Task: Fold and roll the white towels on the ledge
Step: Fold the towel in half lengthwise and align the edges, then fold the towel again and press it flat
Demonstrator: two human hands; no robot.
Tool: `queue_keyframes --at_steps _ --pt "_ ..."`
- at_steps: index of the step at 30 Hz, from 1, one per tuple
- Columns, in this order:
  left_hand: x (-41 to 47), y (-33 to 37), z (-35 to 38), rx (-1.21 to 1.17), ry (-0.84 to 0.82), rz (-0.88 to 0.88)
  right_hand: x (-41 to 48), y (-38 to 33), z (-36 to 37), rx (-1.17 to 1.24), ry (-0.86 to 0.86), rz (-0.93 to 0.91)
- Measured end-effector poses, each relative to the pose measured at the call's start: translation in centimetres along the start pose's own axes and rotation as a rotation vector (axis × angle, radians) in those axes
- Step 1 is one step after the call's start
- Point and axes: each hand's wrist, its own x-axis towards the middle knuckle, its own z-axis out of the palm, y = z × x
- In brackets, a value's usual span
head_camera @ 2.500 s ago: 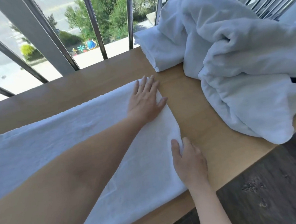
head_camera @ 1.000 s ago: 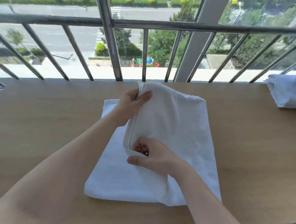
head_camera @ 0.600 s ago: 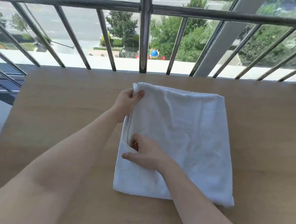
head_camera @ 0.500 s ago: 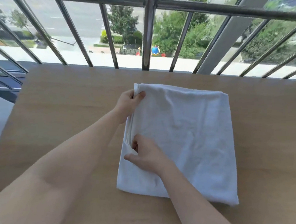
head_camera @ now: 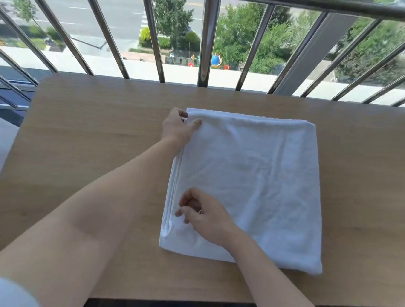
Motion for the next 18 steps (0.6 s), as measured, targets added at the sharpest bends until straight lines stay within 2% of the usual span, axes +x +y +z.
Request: queue_keyframes --at_steps 4,7,9,12,15,18 --pt "0.1 0.1 0.2 0.059 0.062 0.068 -1.0 1.7 -3.2 -0.125 0.272 -0.103" --pt "-0.1 0.4 -0.1 0.077 0.119 0.161 -1.8 3.5 -6.4 -0.485 0.537 -0.174" --pt "-0.3 0.3 -0.4 0.071 0.152 0.198 -2.1 4.9 -8.1 -0.735 0.655 -0.172" --pt "-0.4 0.3 -0.5 0.023 0.209 0.189 -2.6 6.5 -9.2 -0.921 0.581 -0.07" --pt "-0.2 0.2 -0.2 -0.005 0.265 0.152 -2.7 8.1 -8.5 -0.973 0.481 -0.037" --pt "0.1 -0.1 0.3 -0.025 0.204 0.081 -2.4 9.1 -8.0 -1.038 0.463 0.011"
